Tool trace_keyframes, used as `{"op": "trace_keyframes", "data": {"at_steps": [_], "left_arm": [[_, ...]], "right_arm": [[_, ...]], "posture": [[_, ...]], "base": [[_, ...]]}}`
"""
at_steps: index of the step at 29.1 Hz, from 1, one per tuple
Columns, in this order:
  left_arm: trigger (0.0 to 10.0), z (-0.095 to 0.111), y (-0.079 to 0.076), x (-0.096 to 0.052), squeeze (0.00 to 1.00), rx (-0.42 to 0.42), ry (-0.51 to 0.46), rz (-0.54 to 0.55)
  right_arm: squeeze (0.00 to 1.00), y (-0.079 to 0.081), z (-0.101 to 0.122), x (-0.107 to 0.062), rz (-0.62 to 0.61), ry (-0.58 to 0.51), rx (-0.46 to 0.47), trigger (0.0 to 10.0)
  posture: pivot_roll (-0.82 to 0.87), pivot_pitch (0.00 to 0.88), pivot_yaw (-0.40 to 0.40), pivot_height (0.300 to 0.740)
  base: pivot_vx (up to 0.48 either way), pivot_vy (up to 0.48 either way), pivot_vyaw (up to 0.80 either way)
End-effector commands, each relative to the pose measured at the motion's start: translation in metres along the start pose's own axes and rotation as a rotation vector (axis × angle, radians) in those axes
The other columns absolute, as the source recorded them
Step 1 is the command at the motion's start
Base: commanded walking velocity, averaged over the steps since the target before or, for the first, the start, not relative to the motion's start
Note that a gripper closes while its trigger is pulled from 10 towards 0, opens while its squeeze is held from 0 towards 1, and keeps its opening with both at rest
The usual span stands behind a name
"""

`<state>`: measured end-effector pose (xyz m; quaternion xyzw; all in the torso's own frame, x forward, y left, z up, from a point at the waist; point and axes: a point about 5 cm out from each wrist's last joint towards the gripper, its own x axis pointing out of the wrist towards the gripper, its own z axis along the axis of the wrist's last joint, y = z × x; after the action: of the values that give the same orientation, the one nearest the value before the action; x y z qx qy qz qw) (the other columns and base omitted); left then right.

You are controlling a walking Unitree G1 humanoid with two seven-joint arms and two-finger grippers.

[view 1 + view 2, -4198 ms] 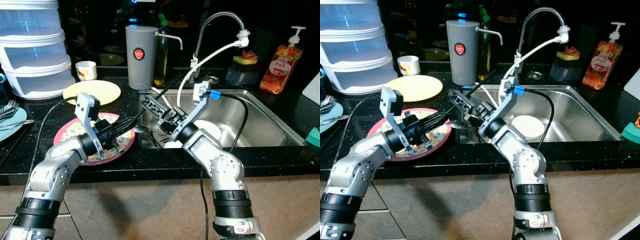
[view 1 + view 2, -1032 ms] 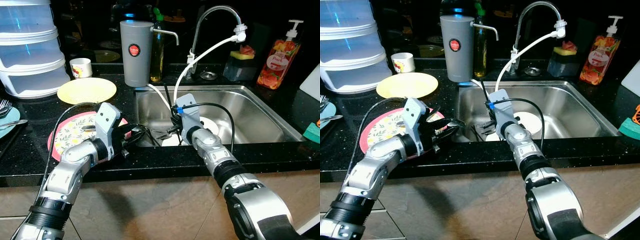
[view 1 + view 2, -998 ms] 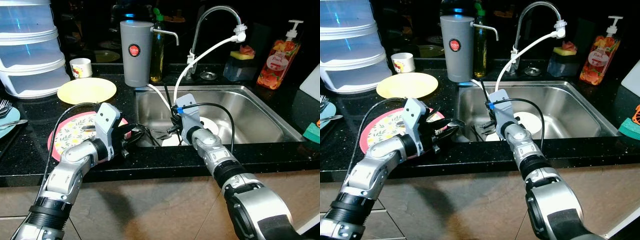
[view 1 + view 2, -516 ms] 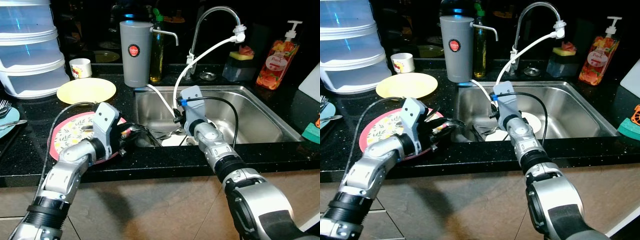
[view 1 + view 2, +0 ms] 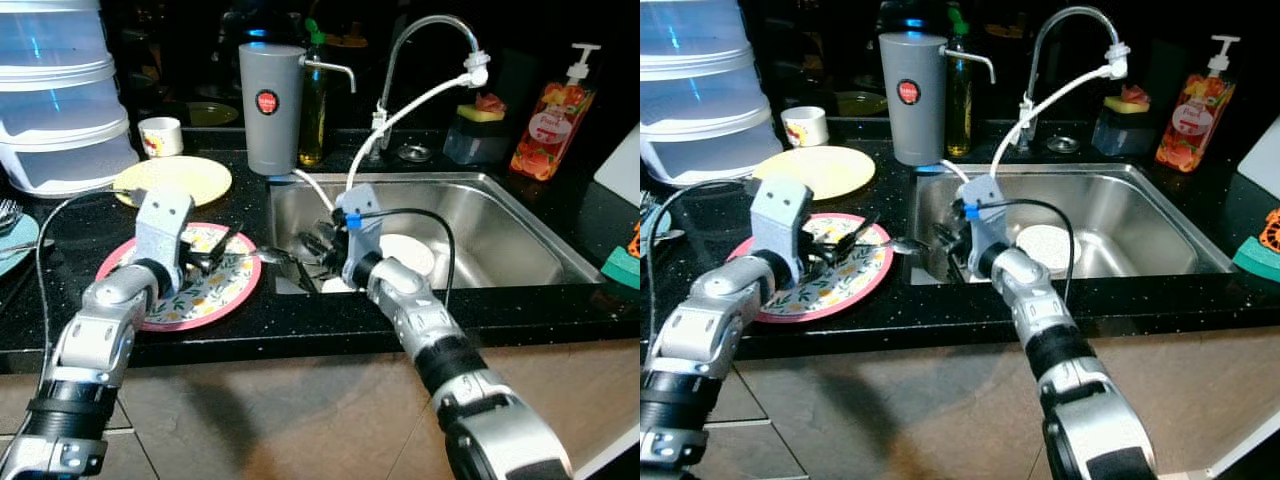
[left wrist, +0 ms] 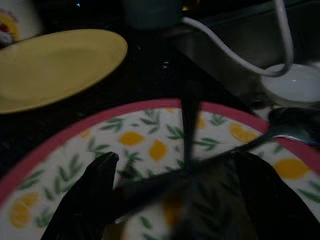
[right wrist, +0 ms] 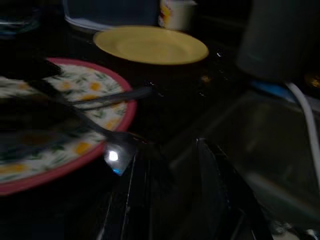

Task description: Kitchen organization

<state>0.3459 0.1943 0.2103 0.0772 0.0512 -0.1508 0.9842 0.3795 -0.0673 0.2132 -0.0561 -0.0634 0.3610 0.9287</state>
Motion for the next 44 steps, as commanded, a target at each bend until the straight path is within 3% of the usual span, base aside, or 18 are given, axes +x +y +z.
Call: {"op": "trace_keyframes", "data": {"at_steps": [1, 8, 9, 10, 11, 13, 14, 15, 16, 18, 19, 31, 37, 38, 40, 44], "left_arm": [[10.0, -0.004, -0.007, 0.000, 0.00, -0.037, 0.020, -0.040], [10.0, -0.002, -0.010, 0.001, 0.00, -0.017, 0.058, -0.054], [5.1, -0.004, -0.009, 0.001, 0.00, -0.008, 0.073, -0.051], [5.1, -0.005, -0.009, 0.000, 0.00, 0.005, 0.094, -0.044], [3.8, -0.008, -0.007, 0.000, 0.00, 0.019, 0.119, -0.038], [3.8, -0.011, -0.006, -0.001, 0.00, 0.030, 0.147, -0.033], [2.6, -0.016, -0.004, -0.002, 0.00, 0.049, 0.190, -0.024], [2.6, -0.016, -0.004, -0.002, 0.00, 0.049, 0.190, -0.024], [1.1, -0.020, 0.000, -0.004, 0.00, 0.034, 0.233, -0.001], [1.1, -0.021, 0.001, -0.004, 0.00, 0.028, 0.239, 0.004], [0.0, -0.023, 0.002, -0.005, 0.00, 0.020, 0.255, 0.016], [0.0, -0.025, 0.012, -0.007, 0.00, 0.018, 0.293, 0.085], [0.0, -0.006, 0.025, -0.004, 0.00, 0.063, 0.166, 0.186], [0.0, -0.005, 0.025, -0.004, 0.00, 0.065, 0.160, 0.190], [0.0, 0.011, 0.029, -0.003, 0.00, 0.101, 0.053, 0.203], [0.0, 0.021, 0.026, -0.001, 0.00, 0.103, -0.013, 0.173]], "right_arm": [[0.00, 0.003, 0.004, -0.001, 0.022, 0.004, -0.014, 10.0], [0.00, 0.006, 0.010, -0.005, 0.038, 0.006, -0.009, 10.0], [0.00, 0.006, 0.010, -0.005, 0.042, 0.008, -0.001, 10.0], [0.00, 0.008, 0.010, -0.006, 0.047, 0.011, 0.008, 10.0], [0.00, 0.009, 0.009, -0.006, 0.053, 0.015, 0.017, 10.0], [0.00, 0.011, 0.009, -0.008, 0.058, 0.023, 0.027, 10.0], [0.00, 0.013, 0.008, -0.009, 0.070, 0.034, 0.034, 10.0], [0.00, 0.013, 0.008, -0.009, 0.070, 0.034, 0.034, 10.0], [0.00, 0.015, 0.007, -0.010, 0.082, 0.046, 0.043, 10.0], [0.00, 0.015, 0.007, -0.010, 0.084, 0.048, 0.045, 10.0], [0.00, 0.016, 0.006, -0.011, 0.089, 0.053, 0.045, 10.0], [0.00, 0.018, 0.005, -0.014, 0.100, 0.088, 0.051, 10.0], [0.00, 0.015, 0.006, -0.015, 0.077, 0.082, 0.070, 10.0], [0.00, 0.015, 0.006, -0.015, 0.076, 0.082, 0.071, 10.0], [0.00, 0.012, 0.009, -0.015, 0.061, 0.067, 0.085, 10.0], [0.00, 0.011, 0.010, -0.015, 0.053, 0.062, 0.089, 10.0]], "posture": [[0.06, 0.002, -0.040, 0.740], [0.06, 0.000, -0.035, 0.740], [0.05, 0.000, -0.034, 0.740], [0.05, 0.000, -0.034, 0.740], [0.06, 0.000, -0.033, 0.740], [0.06, 0.000, -0.033, 0.740], [0.06, 0.000, -0.033, 0.740], [0.06, 0.000, -0.033, 0.740], [0.06, 0.000, -0.033, 0.740], [0.06, 0.000, -0.033, 0.740], [0.06, 0.000, -0.033, 0.740], [0.06, 0.000, -0.033, 0.740], [0.05, 0.000, -0.031, 0.740], [0.05, 0.000, -0.031, 0.740], [0.05, 0.000, -0.029, 0.740], [0.05, 0.000, -0.029, 0.740]], "base": [[0.000, 0.000, 0.00], [0.000, 0.000, 0.00], [0.000, 0.000, 0.00], [0.000, 0.000, 0.00], [0.000, 0.000, 0.00], [0.000, 0.000, 0.00], [0.000, 0.000, 0.00], [0.000, 0.000, 0.00], [0.000, 0.000, 0.00], [0.000, 0.000, 0.00], [0.000, 0.000, 0.00], [0.000, 0.000, 0.00], [0.000, 0.000, 0.00], [0.000, 0.000, 0.00], [0.000, 0.000, 0.00], [0.000, 0.000, 0.00]]}}
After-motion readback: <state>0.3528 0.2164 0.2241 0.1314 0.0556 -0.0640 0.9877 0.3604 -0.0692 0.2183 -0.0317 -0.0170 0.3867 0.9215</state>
